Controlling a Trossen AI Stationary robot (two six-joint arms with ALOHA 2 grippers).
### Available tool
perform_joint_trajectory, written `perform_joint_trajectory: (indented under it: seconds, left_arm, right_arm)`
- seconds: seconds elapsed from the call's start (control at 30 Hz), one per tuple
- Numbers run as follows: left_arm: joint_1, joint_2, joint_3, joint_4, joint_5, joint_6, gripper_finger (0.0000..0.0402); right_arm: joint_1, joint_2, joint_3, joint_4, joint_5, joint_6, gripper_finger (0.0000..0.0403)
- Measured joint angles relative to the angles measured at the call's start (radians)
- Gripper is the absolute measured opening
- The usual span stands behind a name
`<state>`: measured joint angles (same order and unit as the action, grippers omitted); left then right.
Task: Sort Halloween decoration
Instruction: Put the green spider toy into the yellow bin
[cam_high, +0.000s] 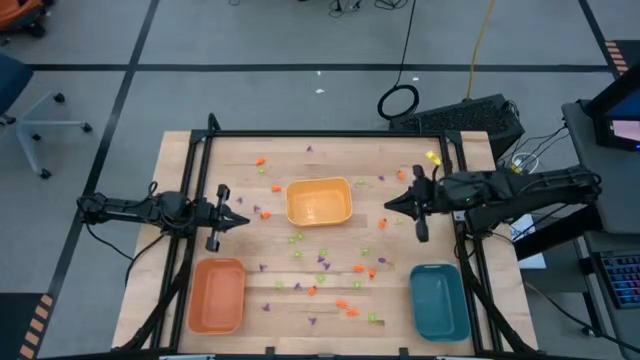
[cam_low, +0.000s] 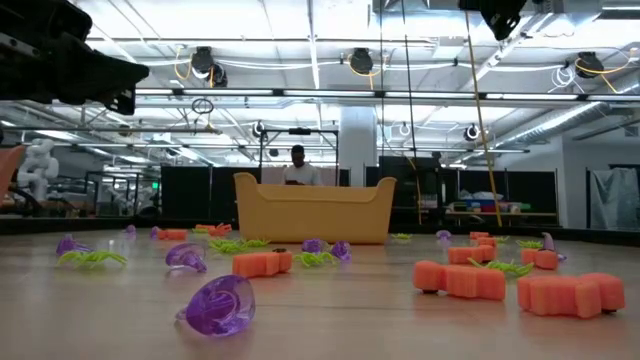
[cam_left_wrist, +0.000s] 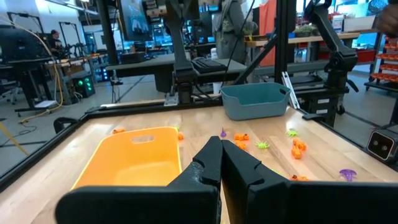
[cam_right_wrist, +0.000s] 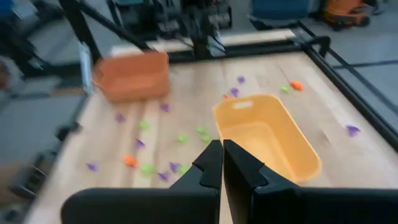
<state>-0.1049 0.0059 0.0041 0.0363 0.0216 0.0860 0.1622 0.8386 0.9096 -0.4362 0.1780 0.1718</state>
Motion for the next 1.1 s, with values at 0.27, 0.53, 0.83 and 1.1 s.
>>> perform_joint_trajectory:
  seconds: [0.27,0.53,0.83,1.1]
  left_arm:
    - [0.0,0.0,0.0,0.062,0.0,0.0,0.0008]
    - [0.0,0.0,0.037,0.042,-0.046,-0.002,0.0008]
    - [-0.002,0.09,0.149,0.028,-0.087,-0.029,0.0008]
    - [-0.002,0.279,0.33,0.025,-0.164,-0.071,0.0008]
  right_arm:
    - [0.028,0.124,0.0,0.0,0.152,-0.209,0.0]
    - [0.028,0.234,0.0,0.072,0.188,-0.194,0.0]
    - [0.028,0.26,0.0,0.108,0.147,0.23,0.0]
    - [0.03,0.255,0.0,0.071,-0.046,0.459,0.0]
